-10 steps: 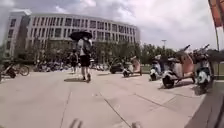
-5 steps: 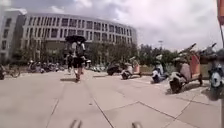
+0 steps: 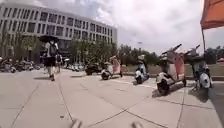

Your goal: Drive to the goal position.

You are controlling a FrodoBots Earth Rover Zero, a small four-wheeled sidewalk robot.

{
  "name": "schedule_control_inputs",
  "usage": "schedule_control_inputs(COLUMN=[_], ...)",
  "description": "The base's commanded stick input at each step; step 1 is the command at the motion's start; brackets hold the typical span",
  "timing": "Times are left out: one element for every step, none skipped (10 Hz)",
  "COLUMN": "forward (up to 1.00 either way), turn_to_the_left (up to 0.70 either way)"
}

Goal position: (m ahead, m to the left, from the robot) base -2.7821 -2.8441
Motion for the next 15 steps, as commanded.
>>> schedule_control_inputs(forward=[0.85, 0.85, 0.85, 0.85, 0.85, 0.85, 0.85, 0.85, 0.85, 0.85, 0.85, 0.85, 0.85, 0.85, 0.85], turn_to_the_left=[-0.01, -0.01, -0.01, -0.01, 0.13, 0.33, 0.33, 0.33, 0.33, 0.33, 0.17, 0.00, -0.01, -0.01, -0.01])
